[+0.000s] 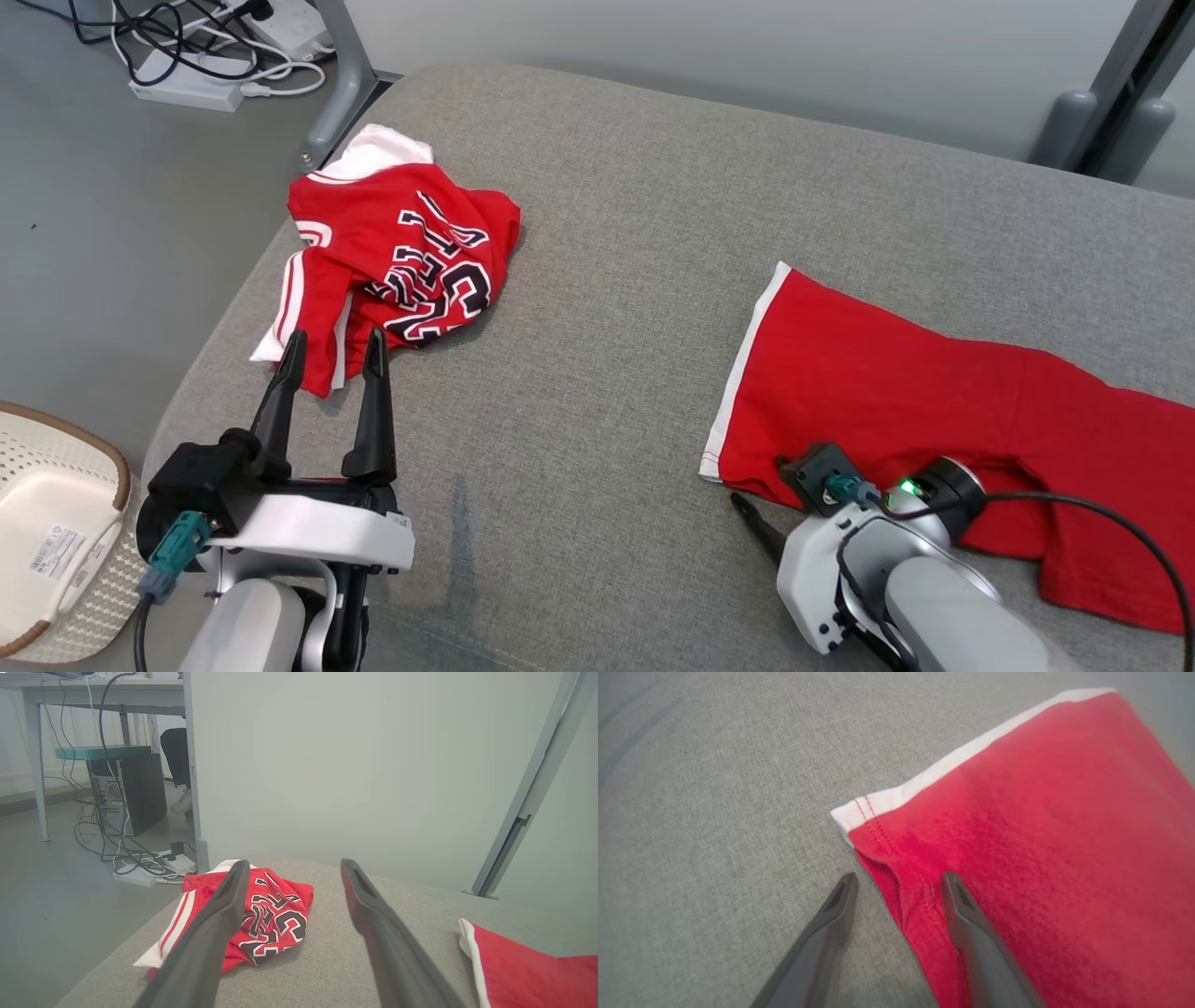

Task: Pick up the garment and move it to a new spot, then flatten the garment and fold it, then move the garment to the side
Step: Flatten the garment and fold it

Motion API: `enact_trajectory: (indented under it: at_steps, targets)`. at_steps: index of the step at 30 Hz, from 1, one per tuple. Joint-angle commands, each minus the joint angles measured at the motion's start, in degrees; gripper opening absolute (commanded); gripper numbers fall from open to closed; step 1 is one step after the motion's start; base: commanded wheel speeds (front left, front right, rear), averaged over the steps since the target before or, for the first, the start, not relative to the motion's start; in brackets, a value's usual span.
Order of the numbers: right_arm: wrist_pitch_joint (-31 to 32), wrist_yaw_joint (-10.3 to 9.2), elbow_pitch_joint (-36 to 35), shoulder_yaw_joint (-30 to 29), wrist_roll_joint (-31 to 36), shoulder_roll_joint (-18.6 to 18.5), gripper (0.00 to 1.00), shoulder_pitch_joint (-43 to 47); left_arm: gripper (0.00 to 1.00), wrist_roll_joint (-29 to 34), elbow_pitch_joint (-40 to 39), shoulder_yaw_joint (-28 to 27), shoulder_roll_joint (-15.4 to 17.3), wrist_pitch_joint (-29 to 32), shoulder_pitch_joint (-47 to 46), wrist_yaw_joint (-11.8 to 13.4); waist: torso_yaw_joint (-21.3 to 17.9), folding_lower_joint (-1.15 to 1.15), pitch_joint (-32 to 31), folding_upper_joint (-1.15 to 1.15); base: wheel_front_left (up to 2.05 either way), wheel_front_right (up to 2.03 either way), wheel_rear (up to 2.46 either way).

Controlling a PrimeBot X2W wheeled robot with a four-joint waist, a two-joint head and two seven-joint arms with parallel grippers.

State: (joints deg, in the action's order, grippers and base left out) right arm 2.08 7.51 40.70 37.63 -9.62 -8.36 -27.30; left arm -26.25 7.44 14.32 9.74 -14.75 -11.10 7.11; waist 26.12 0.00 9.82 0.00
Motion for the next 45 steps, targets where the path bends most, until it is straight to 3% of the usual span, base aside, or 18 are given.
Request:
enact_trajectory:
  at_steps: [1, 2, 6, 10, 19, 24, 31, 39, 45]
  targets:
    - [0.8, -0.04, 2.6, 0.6, -0.2, -0.2, 0.31, -0.2, 1.0, 0.6, 0.4, -0.1, -0.2, -0.3, -0.9, -0.4, -0.2, 0.0, 0.1, 0.0, 0.0, 0.0, 0.0]
    - [0.8, -0.04, 3.7, 0.9, -0.4, -0.1, 0.0, -0.8, 1.0, 0.7, 0.6, 0.1, -0.3, -0.3, -1.1, -0.6, -0.3, 0.0, 0.1, 0.0, 0.0, 0.0, 0.0]
    - [-2.0, -0.06, 5.0, 0.8, -1.7, 0.6, 0.0, -3.5, 1.0, 1.0, 1.3, -0.2, -0.6, -0.5, -1.2, -0.9, -1.4, 0.0, 0.2, 0.0, 0.0, 0.0, 0.0]
    - [-5.7, -0.07, 2.0, 0.8, -2.8, 1.4, 0.0, -6.4, 1.0, 1.3, 1.5, -0.9, -0.5, -0.5, -0.7, -1.0, -3.4, 0.0, -0.1, 0.0, 0.0, 0.0, 0.0]
    - [-7.9, -0.04, -16.0, -1.0, -6.5, 1.6, 0.0, -10.8, 1.0, 1.7, 0.8, -3.0, 0.5, -0.5, 0.9, -0.2, -10.4, 0.0, -1.3, 0.0, 0.0, 0.0, 0.0]
    - [-4.8, -0.04, -27.7, -7.8, -8.2, 0.1, 0.0, -7.6, 1.0, 1.9, -0.1, -3.6, 1.1, -0.5, 1.3, 0.2, -14.3, 0.0, -1.5, 0.0, 0.0, 0.0, 0.0]
    - [2.8, -0.03, -37.8, -23.3, -10.3, -1.1, 0.0, 6.9, 1.0, 2.0, -1.0, -3.8, 1.9, 0.0, 1.6, 0.7, -18.4, 0.0, -0.8, 0.0, 0.0, 0.0, 0.0]
    - [4.1, -0.02, -34.3, -36.5, -10.6, 0.5, 0.0, 16.7, 1.0, 1.7, -1.7, -3.4, 2.1, 0.6, 1.3, 0.8, -20.7, 0.0, 0.3, 0.0, 0.0, 0.0, 0.0]
    - [1.1, -0.02, -24.5, -38.9, -10.7, 0.9, 0.0, 17.4, 1.0, 1.7, -1.8, -2.9, 2.2, 0.9, 0.6, 0.9, -21.5, 0.0, 1.4, 0.0, 0.0, 0.0, 0.0]
